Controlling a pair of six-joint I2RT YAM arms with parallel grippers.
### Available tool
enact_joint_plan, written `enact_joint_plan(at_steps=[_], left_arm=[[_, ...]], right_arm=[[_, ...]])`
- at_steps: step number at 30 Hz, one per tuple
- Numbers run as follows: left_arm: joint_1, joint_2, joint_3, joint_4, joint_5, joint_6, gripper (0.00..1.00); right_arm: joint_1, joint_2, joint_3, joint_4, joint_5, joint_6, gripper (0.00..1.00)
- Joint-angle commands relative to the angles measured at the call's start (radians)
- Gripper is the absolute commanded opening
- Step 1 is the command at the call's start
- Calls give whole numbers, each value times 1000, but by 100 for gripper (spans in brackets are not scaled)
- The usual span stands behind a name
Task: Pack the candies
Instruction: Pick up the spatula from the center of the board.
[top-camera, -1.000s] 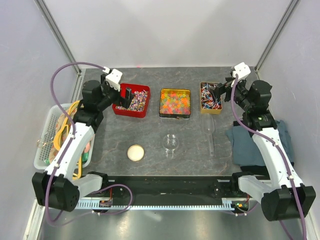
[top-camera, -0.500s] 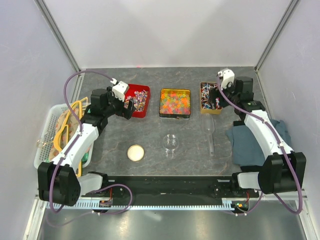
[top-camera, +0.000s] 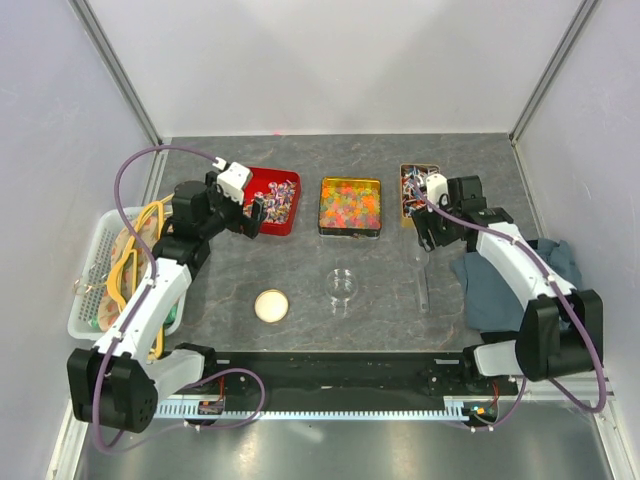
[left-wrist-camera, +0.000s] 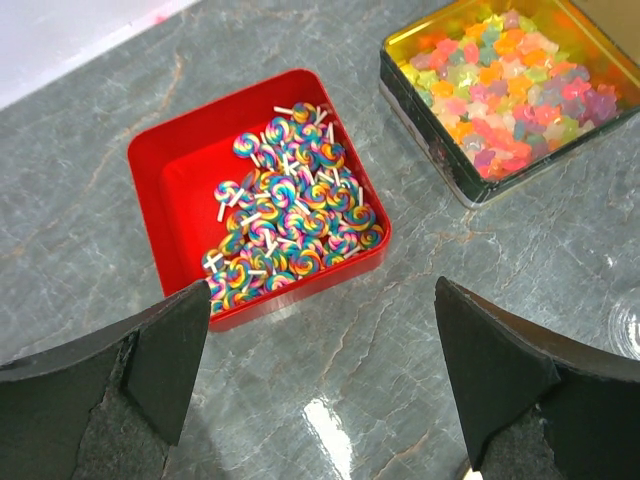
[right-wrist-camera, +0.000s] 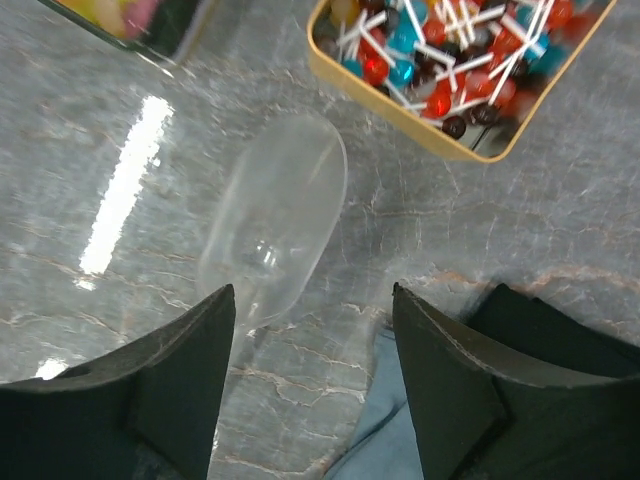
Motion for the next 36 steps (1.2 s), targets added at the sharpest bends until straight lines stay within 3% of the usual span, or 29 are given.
enact_joint_plan(at_steps=[1, 6, 19, 22, 25, 27, 29, 36], left_arm=[[-1, -59, 22, 14, -12, 33, 100], [-1, -86, 24, -2, -12, 33, 100], [-1, -99, 47, -29, 11, 30, 100], [-1, -102, 39, -29, 14, 30, 100], [-1, -99, 39, -31, 17, 31, 100], [-1, -96, 41, -31, 28, 31, 100], [-1, -95, 42, -32, 48, 26, 100], [-1, -50, 107, -89, 239, 2, 100]], right_arm=[[0, 64, -14, -14, 69, 13, 70], [0, 109, -37, 9, 65, 27, 67], [5, 222, -40, 54, 61, 42, 50], [12, 230, -39, 51, 48, 42, 38], [17, 226, -37, 49, 34, 42, 17], [22, 218, -34, 48, 34, 41, 12], [31, 204, -27, 46, 34, 33, 1], [77, 126, 47, 25, 54, -37, 0]])
